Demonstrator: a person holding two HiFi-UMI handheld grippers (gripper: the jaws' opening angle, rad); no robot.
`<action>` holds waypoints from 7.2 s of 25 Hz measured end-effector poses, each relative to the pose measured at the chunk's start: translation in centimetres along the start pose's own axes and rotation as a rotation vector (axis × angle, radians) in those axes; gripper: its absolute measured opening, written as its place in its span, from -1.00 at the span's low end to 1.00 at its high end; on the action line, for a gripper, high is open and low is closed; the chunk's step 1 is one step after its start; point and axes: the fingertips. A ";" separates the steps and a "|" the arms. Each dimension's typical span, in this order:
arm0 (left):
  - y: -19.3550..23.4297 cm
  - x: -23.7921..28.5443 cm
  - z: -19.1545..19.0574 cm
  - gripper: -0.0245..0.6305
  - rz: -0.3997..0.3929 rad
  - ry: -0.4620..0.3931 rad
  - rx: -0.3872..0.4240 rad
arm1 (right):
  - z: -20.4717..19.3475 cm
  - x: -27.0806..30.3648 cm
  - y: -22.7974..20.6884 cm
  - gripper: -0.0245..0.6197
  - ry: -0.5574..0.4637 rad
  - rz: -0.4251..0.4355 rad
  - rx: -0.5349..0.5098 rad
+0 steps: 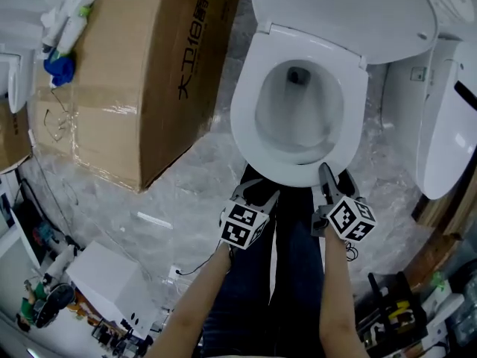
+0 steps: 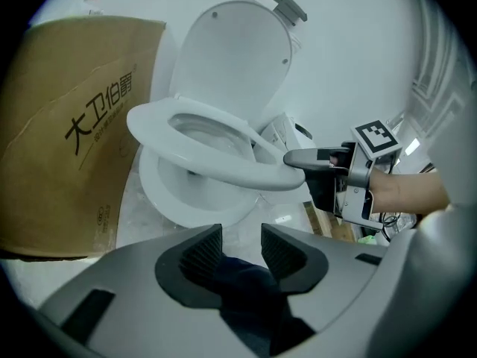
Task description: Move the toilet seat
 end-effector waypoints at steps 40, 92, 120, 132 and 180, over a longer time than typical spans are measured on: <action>-5.7 -12.7 13.2 -0.57 0.089 -0.289 0.166 | 9.8 -9.2 5.1 0.04 -0.100 -0.094 0.087; -7.4 -21.2 30.0 -0.62 0.123 -0.541 0.255 | 20.8 -16.3 14.0 -0.87 -0.451 -0.217 -0.275; -6.0 -22.7 40.9 -0.63 0.152 -0.625 0.285 | 31.9 -15.9 15.1 -0.87 -0.535 -0.210 -0.299; -5.3 -22.9 44.1 -0.63 0.152 -0.647 0.278 | 35.2 -15.2 15.2 -0.87 -0.552 -0.205 -0.305; -5.4 -24.8 37.0 -0.65 0.186 -0.683 0.228 | 30.0 -16.6 18.9 -0.88 -0.589 -0.197 -0.436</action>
Point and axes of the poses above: the fingertips, and each gripper's own axes: x forward along the fingers, y to its left, z out of its top, and after that the axes turned 14 degrees about y, right-handed
